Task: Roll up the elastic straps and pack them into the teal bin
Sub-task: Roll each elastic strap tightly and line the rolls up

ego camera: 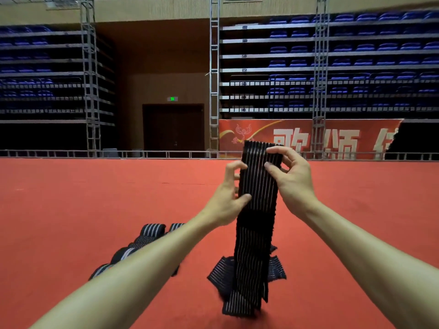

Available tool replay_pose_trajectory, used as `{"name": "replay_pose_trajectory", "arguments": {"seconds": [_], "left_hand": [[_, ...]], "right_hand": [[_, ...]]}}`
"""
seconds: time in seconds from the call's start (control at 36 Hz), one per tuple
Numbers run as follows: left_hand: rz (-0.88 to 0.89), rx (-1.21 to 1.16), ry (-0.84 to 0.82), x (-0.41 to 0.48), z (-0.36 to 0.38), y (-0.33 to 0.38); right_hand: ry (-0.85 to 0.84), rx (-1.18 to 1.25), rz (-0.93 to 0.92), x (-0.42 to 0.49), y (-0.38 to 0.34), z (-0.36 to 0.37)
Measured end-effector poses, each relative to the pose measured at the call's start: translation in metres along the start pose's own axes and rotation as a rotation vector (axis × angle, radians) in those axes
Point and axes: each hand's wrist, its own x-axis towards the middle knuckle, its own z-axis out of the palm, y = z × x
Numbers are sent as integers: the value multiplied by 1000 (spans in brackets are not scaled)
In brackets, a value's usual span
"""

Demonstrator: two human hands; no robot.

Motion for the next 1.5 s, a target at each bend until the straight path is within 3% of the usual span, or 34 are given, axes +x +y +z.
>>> {"name": "replay_pose_trajectory", "arguments": {"seconds": [0.11, 0.36, 0.58, 0.69, 0.78, 0.92, 1.0, 1.17, 1.25, 1.5], "left_hand": [[-26, 44, -68, -13, 20, -12], [-154, -212, -83, -29, 45, -13], [-222, -173, -374, -78, 54, -43], [-367, -257, -394, -101, 42, -57], [-412, -213, -409, -114, 31, -68], [-386, 55, -523, -131, 18, -93], [-430, 154, -604, -140, 17, -109], [-433, 464, -756, -164, 32, -138], [-413, 526, -730, -170, 38, -143], [-490, 510, -635, -172, 34, -165]], "right_hand": [[73, 65, 66, 3, 2, 1], [84, -100, 36, -9, -1, -3], [324, -143, 62, 1, 14, -36], [425, -198, 121, -4, 36, -64], [460, -252, 175, -26, 62, -81], [468, -360, 312, -88, 114, -106], [417, -452, 401, -130, 140, -120], [103, -664, 636, -204, 164, -141], [14, -753, 664, -224, 175, -151], [-29, -841, 673, -226, 179, -150]]}}
